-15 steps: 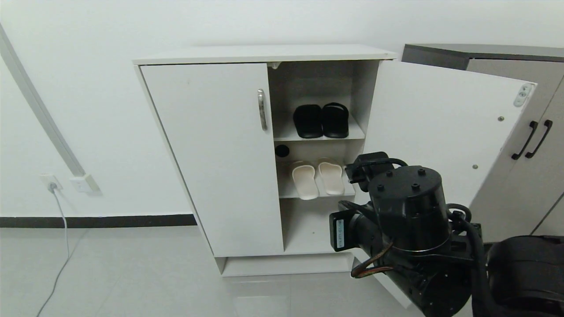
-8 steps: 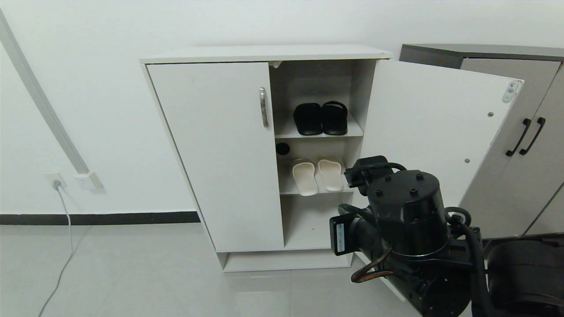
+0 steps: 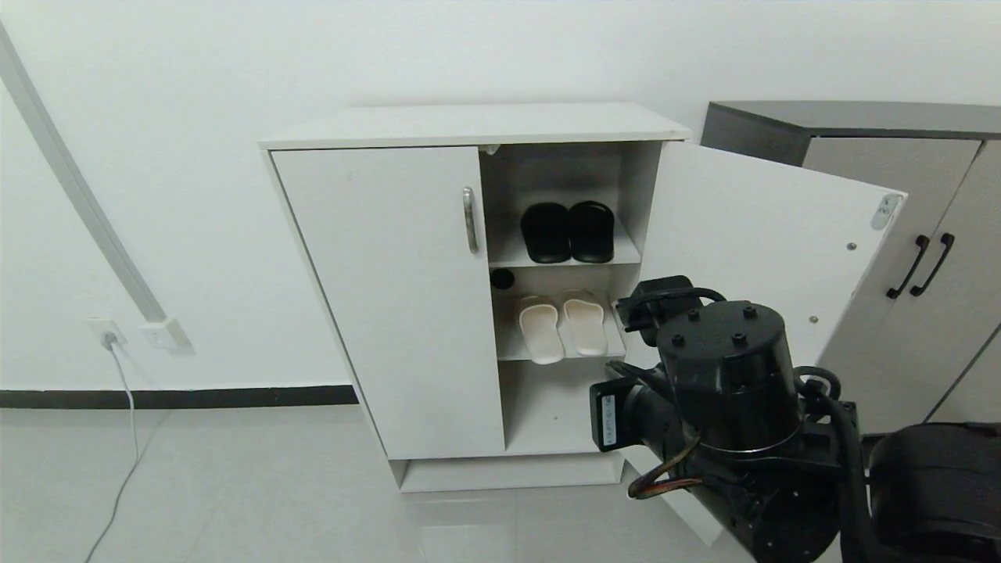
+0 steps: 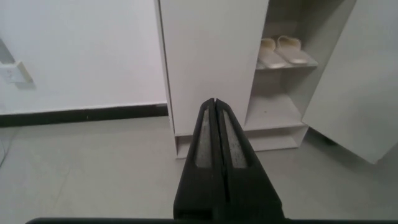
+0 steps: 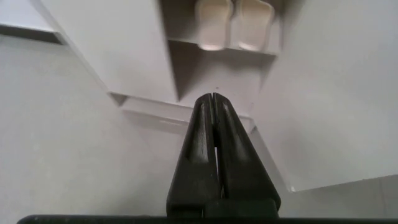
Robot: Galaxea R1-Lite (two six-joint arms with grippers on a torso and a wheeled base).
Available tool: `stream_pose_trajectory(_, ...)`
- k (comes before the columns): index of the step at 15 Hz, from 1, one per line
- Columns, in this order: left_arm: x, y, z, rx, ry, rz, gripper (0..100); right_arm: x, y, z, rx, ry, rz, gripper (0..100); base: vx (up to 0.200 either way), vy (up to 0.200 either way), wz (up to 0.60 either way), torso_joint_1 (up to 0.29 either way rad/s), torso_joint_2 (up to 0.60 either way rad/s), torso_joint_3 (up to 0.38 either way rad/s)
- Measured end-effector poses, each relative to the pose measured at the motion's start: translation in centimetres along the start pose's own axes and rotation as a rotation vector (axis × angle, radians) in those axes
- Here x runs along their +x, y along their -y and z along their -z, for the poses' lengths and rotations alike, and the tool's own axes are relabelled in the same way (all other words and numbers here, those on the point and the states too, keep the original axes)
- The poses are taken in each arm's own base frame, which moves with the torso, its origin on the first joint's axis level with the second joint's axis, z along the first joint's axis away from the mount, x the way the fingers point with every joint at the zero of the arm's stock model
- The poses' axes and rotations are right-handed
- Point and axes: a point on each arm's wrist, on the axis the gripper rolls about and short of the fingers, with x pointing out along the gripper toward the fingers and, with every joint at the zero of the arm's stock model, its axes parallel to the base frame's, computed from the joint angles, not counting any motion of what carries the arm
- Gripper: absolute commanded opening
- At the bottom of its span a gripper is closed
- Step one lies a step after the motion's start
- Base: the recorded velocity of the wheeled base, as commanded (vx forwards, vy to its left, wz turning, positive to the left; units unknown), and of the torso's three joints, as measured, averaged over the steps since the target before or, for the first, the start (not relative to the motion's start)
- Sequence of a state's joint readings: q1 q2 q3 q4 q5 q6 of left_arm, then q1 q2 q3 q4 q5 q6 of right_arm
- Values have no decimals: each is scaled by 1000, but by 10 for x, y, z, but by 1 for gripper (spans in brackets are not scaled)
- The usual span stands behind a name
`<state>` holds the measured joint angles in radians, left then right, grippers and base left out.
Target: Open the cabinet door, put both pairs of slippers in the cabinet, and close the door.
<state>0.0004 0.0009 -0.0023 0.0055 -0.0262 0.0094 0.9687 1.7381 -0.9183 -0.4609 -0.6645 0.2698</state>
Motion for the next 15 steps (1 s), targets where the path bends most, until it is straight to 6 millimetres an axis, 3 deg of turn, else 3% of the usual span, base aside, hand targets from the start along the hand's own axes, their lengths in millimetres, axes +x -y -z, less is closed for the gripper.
stream_pose_trajectory(15, 0, 0, 0, 0, -1, 0, 0, -4, 3, -3, -3, 10, 1, 0, 0, 0, 0, 146, -477, -331)
